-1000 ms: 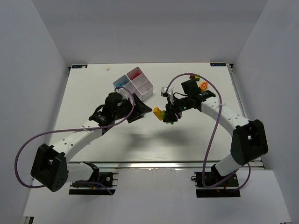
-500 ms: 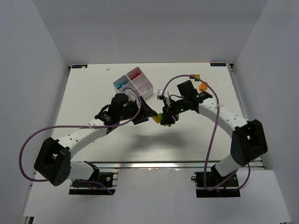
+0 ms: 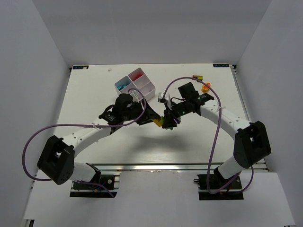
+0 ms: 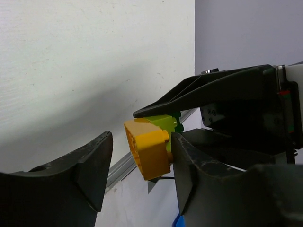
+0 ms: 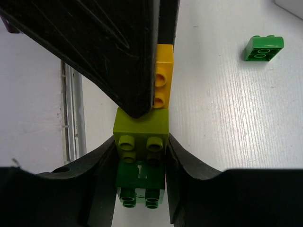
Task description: Sort the legos into containers by color
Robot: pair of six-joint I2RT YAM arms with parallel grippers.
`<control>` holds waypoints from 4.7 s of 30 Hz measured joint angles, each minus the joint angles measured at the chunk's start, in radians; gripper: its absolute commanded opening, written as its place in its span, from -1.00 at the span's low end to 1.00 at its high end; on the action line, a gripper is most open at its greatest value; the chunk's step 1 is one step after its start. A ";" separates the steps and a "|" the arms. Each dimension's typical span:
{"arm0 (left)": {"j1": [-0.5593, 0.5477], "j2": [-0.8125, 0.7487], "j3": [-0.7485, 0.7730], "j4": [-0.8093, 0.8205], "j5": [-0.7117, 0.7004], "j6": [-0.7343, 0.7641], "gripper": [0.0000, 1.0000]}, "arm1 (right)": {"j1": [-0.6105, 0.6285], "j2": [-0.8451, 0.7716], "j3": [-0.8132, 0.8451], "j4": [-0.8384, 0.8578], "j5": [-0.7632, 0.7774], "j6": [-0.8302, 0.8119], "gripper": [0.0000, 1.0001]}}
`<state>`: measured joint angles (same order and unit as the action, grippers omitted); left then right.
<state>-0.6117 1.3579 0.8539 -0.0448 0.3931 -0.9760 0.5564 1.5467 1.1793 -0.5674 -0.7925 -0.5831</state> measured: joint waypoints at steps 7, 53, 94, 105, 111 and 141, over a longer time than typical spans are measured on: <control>-0.013 0.026 0.027 -0.032 0.005 0.024 -0.39 | 0.014 0.001 -0.011 -0.013 0.013 -0.005 -1.00; 0.276 0.438 0.790 -0.484 -0.371 1.199 -0.90 | -0.029 -0.140 -0.163 0.209 0.139 0.076 -1.00; 0.276 0.390 0.682 -0.355 -0.257 0.892 0.33 | -0.060 -0.140 -0.145 0.229 0.101 0.161 -1.00; 0.240 -0.054 0.145 -0.093 0.066 0.392 0.45 | -0.060 -0.138 -0.135 0.280 0.050 0.208 -1.00; 0.187 -0.132 -0.018 -0.011 0.076 0.274 0.81 | -0.060 -0.104 -0.098 0.339 0.106 0.385 -1.00; 0.074 -0.245 -0.277 0.775 0.152 -0.142 0.96 | -0.084 0.018 -0.088 0.628 -0.654 0.769 -1.00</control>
<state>-0.5373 1.1130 0.5766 0.7303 0.5449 -1.1175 0.4725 1.5642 1.0916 0.0608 -1.4464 0.1856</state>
